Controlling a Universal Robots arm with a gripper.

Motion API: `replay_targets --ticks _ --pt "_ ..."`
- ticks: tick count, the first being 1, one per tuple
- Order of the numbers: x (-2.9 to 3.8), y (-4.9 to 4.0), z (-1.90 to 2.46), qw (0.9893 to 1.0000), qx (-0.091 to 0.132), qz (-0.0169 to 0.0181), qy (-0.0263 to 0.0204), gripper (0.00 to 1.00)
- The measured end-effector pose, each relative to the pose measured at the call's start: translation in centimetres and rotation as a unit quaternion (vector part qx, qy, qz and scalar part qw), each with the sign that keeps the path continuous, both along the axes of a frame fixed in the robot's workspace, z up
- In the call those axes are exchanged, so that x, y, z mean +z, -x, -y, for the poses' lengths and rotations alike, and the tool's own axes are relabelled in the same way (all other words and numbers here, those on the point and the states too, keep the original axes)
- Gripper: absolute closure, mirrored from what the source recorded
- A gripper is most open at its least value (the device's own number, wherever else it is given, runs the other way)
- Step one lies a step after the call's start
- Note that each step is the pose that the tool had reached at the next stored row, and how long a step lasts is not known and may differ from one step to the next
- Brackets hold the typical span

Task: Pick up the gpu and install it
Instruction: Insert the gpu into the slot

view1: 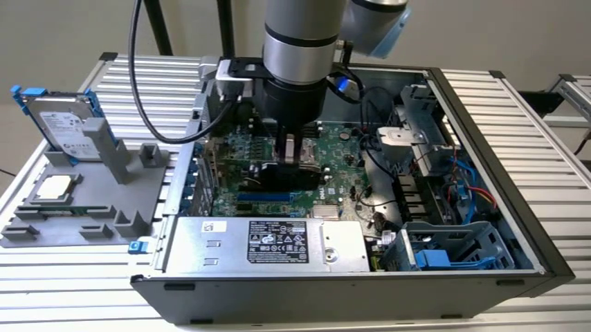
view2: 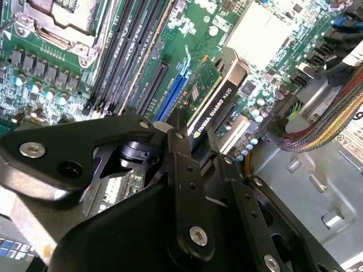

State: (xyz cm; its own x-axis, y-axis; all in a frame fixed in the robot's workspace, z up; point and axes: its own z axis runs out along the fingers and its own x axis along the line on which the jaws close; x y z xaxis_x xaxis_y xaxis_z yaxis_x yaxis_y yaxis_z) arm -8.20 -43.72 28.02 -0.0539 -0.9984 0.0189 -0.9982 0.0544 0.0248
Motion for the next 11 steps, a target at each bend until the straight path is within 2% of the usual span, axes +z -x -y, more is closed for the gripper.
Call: replay_targets --ticks 11 --pt "-0.83 0.39 0.18 1.0000 0.000 -0.0019 0.0000 1.00"
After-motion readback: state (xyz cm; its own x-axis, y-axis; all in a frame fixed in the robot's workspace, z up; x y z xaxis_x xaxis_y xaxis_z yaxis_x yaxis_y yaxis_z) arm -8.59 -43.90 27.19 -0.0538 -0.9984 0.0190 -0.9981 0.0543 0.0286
